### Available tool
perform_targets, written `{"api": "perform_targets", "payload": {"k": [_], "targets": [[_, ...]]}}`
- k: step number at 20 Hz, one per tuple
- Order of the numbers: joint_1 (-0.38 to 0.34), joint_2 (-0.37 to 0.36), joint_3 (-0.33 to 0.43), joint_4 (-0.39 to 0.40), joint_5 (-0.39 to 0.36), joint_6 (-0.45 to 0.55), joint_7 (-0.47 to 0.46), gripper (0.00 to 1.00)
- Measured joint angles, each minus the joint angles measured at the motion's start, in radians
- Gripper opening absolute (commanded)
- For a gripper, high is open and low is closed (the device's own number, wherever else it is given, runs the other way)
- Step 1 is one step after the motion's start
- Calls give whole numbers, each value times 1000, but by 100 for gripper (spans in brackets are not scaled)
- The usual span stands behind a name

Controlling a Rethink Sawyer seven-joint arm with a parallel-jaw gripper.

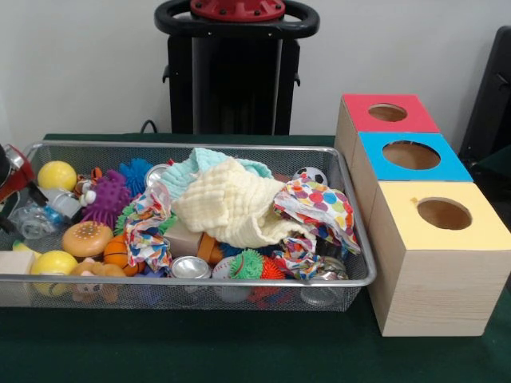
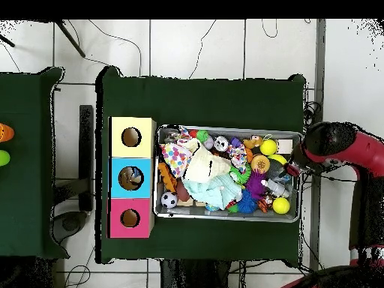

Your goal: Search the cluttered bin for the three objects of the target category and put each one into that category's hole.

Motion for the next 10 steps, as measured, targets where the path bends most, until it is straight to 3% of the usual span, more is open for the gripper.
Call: {"api": "perform_targets", "payload": {"k": [10], "targets": [[-21, 5, 0, -14, 13, 39, -46, 100]]}}
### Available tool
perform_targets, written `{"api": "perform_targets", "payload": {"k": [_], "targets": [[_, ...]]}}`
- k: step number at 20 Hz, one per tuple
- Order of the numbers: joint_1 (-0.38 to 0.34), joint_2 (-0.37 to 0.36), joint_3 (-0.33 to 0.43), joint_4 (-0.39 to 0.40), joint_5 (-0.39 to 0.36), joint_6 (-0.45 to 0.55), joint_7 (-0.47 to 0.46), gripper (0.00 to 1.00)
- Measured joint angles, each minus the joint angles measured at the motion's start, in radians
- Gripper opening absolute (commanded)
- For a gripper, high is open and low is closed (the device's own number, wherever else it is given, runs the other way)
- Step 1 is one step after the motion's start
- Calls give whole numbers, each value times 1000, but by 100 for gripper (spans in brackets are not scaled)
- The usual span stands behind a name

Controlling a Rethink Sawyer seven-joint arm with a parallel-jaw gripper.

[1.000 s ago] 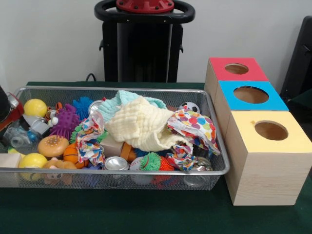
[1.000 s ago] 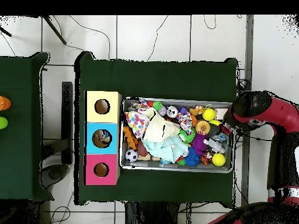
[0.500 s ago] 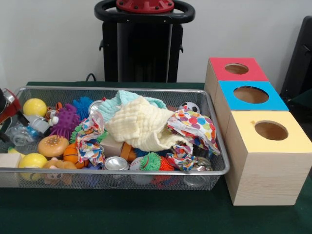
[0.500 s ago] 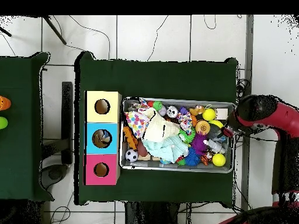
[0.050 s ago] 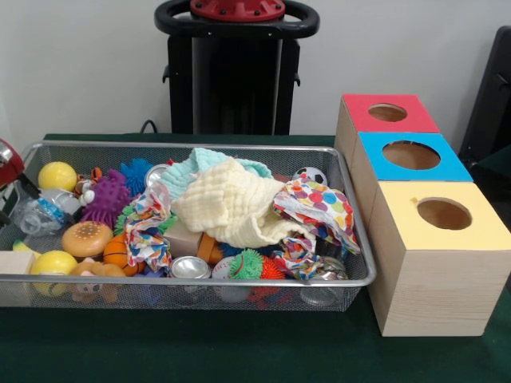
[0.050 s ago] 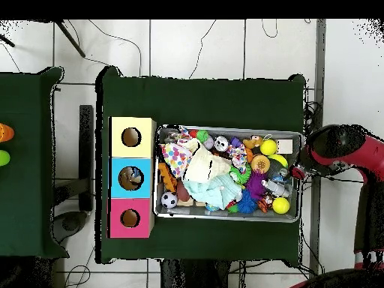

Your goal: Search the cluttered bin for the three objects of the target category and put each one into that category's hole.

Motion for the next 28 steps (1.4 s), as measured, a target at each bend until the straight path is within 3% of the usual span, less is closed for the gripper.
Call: {"api": "perform_targets", "payload": {"k": [15, 28], "targets": [[9, 7, -1, -12, 0, 1, -17, 100], [70, 47, -1, -8, 29, -54, -17, 100]]}}
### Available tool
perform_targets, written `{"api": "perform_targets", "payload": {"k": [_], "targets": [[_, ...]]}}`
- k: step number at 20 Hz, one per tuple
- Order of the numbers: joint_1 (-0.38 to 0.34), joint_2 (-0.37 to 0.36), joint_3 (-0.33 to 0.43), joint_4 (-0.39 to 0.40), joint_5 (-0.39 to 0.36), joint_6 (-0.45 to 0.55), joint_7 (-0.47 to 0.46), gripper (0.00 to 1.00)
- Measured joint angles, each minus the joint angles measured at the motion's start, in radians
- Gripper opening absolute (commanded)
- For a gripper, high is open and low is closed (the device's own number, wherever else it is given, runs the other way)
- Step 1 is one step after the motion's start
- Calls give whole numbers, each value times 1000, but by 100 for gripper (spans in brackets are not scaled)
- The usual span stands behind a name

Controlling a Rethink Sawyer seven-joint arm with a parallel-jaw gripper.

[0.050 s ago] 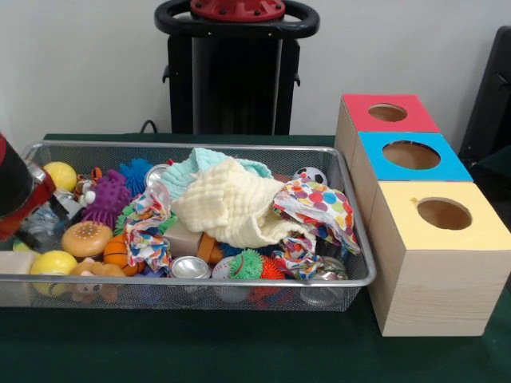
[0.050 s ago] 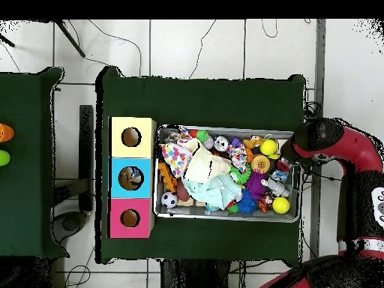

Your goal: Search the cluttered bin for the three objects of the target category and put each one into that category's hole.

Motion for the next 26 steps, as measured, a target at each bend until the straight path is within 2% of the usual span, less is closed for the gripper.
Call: {"api": "perform_targets", "payload": {"k": [11, 26], "targets": [[10, 38, 1, -39, 26, 38, -9, 100], [10, 36, 1, -40, 27, 36, -18, 100]]}}
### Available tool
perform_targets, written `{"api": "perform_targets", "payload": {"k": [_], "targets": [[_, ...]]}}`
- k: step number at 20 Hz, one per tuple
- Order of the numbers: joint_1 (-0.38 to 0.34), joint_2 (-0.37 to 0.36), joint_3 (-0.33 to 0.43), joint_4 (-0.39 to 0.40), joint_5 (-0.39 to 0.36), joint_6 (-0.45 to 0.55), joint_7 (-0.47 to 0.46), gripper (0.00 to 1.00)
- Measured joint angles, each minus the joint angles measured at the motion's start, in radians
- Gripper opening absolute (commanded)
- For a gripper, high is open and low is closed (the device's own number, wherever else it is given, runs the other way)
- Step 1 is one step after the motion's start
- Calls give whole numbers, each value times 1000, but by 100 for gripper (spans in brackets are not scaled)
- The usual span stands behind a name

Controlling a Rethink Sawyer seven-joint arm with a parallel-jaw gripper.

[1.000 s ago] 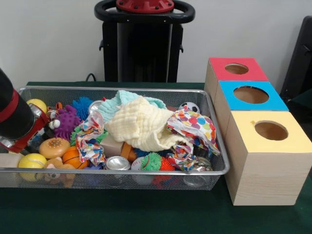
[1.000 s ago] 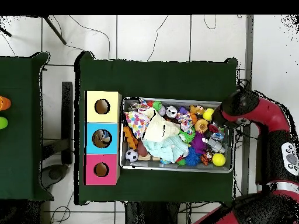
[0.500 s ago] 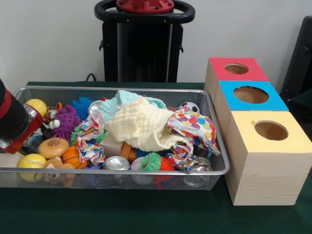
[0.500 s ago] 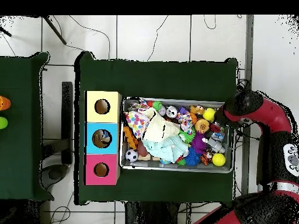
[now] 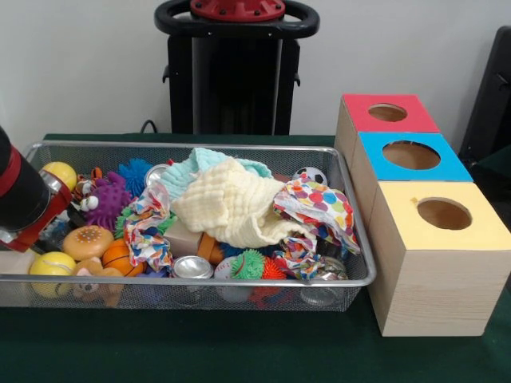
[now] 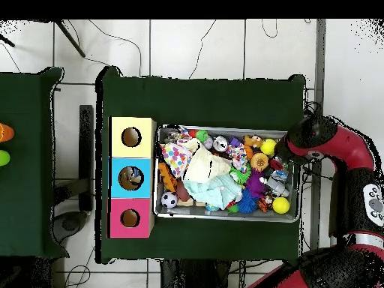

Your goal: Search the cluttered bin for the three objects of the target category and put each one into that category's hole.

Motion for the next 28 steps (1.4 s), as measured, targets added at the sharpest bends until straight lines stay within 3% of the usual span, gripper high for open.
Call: {"api": "perform_targets", "payload": {"k": [28], "targets": [[22, -91, -2, 0, -8, 21, 0, 100]]}}
